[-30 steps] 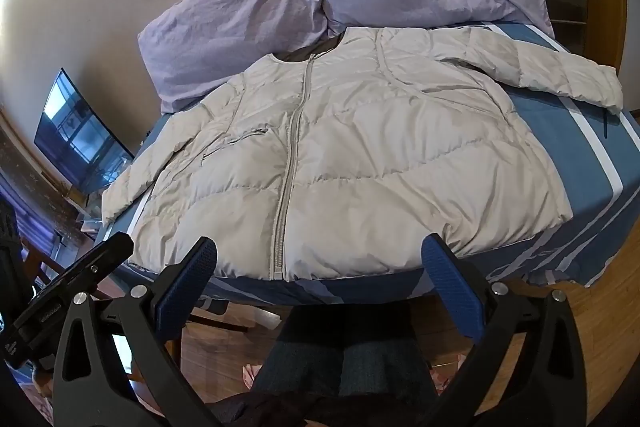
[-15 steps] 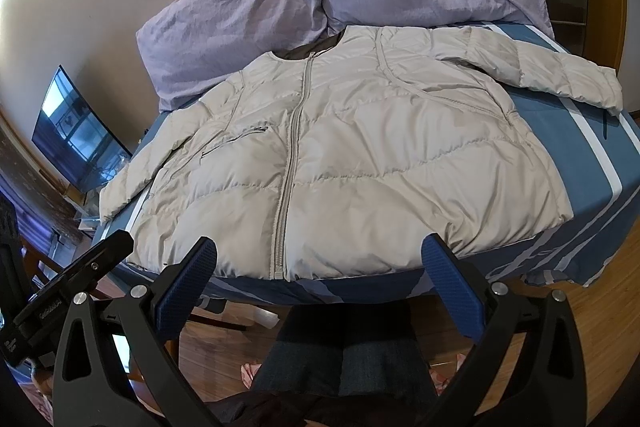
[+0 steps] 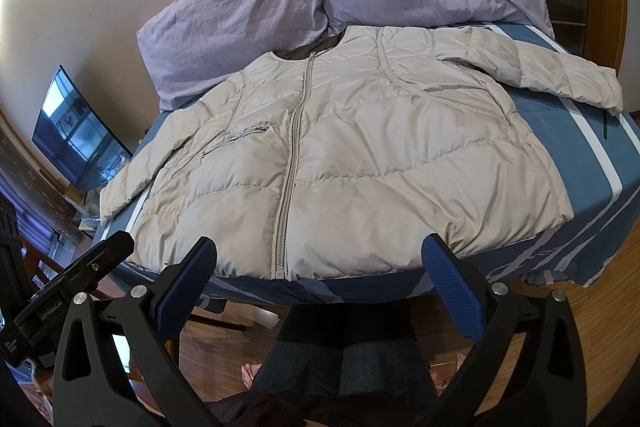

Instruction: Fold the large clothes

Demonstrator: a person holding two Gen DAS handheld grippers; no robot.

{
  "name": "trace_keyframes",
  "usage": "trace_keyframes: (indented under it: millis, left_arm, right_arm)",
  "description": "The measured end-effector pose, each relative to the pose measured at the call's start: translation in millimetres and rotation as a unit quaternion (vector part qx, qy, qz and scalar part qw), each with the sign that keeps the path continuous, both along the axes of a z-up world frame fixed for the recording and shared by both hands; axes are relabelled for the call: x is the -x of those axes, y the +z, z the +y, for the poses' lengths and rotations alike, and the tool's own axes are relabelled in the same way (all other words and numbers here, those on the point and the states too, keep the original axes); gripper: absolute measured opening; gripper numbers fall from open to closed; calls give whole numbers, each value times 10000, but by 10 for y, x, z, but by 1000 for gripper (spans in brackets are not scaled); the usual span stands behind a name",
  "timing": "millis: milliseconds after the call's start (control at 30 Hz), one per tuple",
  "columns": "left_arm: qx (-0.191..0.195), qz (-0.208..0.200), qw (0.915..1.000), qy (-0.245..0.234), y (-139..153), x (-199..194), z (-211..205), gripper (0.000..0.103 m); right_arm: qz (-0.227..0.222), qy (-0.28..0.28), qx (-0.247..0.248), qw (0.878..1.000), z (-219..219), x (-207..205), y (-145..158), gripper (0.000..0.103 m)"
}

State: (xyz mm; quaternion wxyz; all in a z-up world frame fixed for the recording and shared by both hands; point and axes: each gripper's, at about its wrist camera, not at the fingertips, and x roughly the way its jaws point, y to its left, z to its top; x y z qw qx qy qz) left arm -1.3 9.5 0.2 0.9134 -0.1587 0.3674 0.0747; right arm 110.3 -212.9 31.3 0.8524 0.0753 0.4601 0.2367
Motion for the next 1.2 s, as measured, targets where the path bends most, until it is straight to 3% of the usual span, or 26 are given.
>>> trace_keyframes:
  millis: [1200]
  left_arm:
    - [-8,10,10000,2,4,-8,-17,101]
  right_arm:
    - [28,9,3,10000,-2,-4,-21,102]
